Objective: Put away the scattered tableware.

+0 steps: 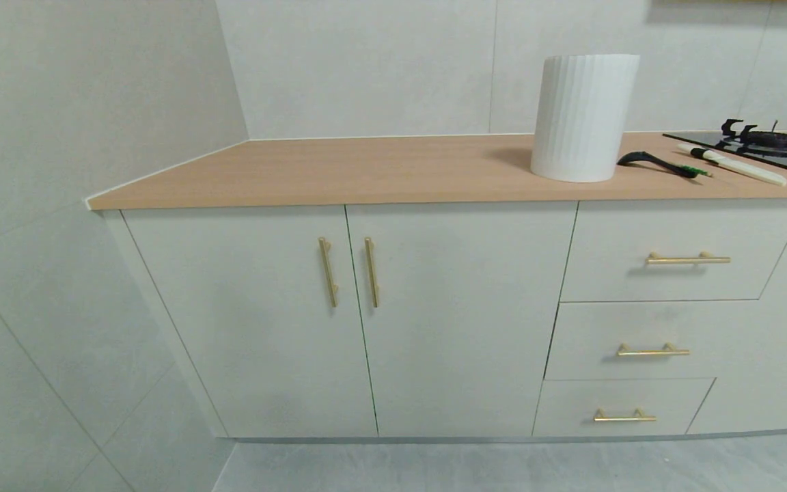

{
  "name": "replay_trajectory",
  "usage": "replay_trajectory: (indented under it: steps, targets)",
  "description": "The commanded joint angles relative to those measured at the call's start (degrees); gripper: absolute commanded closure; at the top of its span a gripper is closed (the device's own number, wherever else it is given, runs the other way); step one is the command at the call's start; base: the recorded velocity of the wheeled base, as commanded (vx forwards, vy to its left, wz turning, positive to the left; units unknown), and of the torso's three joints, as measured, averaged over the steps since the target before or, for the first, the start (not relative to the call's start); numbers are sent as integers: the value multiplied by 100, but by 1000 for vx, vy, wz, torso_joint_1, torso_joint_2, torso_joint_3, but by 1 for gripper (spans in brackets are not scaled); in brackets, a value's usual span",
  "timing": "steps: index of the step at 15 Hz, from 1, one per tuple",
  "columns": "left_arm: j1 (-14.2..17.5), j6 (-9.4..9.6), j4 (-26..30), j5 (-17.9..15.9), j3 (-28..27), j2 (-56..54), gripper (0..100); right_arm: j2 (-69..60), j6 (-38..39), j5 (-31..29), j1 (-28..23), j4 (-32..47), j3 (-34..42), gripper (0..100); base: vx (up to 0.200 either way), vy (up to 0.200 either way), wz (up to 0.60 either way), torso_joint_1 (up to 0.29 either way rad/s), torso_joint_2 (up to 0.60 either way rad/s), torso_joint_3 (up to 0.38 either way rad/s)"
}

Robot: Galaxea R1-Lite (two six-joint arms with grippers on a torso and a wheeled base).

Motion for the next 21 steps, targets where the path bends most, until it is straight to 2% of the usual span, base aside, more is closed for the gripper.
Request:
replay_trajectory:
  steps: [1, 2, 3, 4, 5, 6, 7, 8, 9, 10, 12, 13, 14, 15, 16, 18, 21]
  targets:
    - [644, 229, 254, 19, 426, -1446, 0, -1317, -178, -404, -678, 637, -68, 0, 0, 0, 0, 0, 0, 0]
    - [776, 352, 315, 28, 453, -1639, 0, -1317, -152, -659, -678, 637, -7, 0, 0, 0, 0, 0, 0, 0]
    - [934, 379, 289, 213, 567, -1639, 0, -1396, -160, -755, -933, 637, 186, 0, 0, 0, 0, 0, 0, 0]
    - [987, 335, 262, 503, 584, -1639, 0, -1581, -187, -685, -1179, 654, 283, 0, 0, 0, 0, 0, 0, 0]
    - [1224, 299, 254, 696, 611, -1692, 0, -1748, -213, -580, -1311, 646, 503, 0, 0, 0, 0, 0, 0, 0]
    - [1462, 361, 289, 617, 646, -1912, 0, -1774, -108, -668, -1311, 628, 643, 0, 0, 0, 0, 0, 0, 0]
    - [1611, 554, 298, 450, 743, -2202, 0, -1774, 138, -799, -1311, 628, 758, 0, 0, 0, 0, 0, 0, 0]
    - [1620, 581, 298, 441, 760, -2202, 0, -1774, 182, -799, -1311, 628, 775, 0, 0, 0, 0, 0, 0, 0]
    - [1620, 651, 183, 687, 1121, -2193, 0, -1888, 297, -553, -1284, 611, 1206, 0, 0, 0, 0, 0, 0, 0]
    - [1620, 660, 148, 670, 1217, -2193, 0, -1880, 288, -404, -1284, 531, 1382, 0, 0, 0, 0, 0, 0, 0]
    - [1620, 950, -335, 292, 1929, -2193, 0, -1888, 305, 572, -1284, -848, 2357, 0, 0, 0, 0, 0, 0, 0]
    - [1620, 1178, -704, 125, 2307, -2193, 0, -1880, 261, 862, -1284, -1393, 2770, 0, 0, 0, 0, 0, 0, 0]
    - [1620, 1407, -1197, -42, 2711, -2193, 0, -1888, 147, 1038, -1284, -1534, 2955, 0, 0, 0, 0, 0, 0, 0]
    - [1620, 1539, -1715, -200, 3063, -2193, 0, -1888, 121, 1108, -1284, -1235, 2955, 0, 0, 0, 0, 0, 0, 0]
    - [1620, 1512, -1865, -315, 3124, -2193, 0, -1888, 130, 1178, -1284, -1165, 2946, 0, 0, 0, 0, 0, 0, 0]
    - [1620, 1328, -1592, -526, 3124, -2193, 0, -1880, -29, 1530, -1275, -1024, 2955, 0, 0, 0, 0, 0, 0, 0]
    - [1620, 1337, -1434, -1246, 3124, -2193, 0, -1880, -284, 1635, -1267, -1007, 2946, 0, 0, 0, 0, 0, 0, 0]
